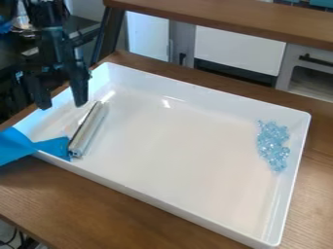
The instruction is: Sweep into pile
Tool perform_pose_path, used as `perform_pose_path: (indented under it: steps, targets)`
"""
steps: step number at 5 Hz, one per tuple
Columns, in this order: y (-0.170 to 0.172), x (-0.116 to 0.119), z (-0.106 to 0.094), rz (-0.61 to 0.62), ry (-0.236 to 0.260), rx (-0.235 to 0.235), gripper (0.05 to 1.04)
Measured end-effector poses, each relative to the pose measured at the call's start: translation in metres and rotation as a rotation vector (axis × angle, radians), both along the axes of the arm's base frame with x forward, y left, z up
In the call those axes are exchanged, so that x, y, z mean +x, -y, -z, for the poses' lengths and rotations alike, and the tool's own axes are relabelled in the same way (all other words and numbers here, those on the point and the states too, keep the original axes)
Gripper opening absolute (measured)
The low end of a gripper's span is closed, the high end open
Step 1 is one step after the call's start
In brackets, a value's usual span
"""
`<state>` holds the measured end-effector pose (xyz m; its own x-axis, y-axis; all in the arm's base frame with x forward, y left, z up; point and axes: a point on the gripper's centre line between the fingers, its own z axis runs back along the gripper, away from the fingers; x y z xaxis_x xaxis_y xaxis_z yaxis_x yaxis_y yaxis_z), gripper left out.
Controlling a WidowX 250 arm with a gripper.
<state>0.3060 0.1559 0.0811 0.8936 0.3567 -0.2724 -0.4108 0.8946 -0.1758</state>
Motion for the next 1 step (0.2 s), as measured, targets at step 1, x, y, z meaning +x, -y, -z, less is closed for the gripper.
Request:
perform_pose_path:
  steps: [1]
  targets:
    - [0.0067, -0.0012, -0.0477, 0.109, 0.147, -0.002, 1.000]
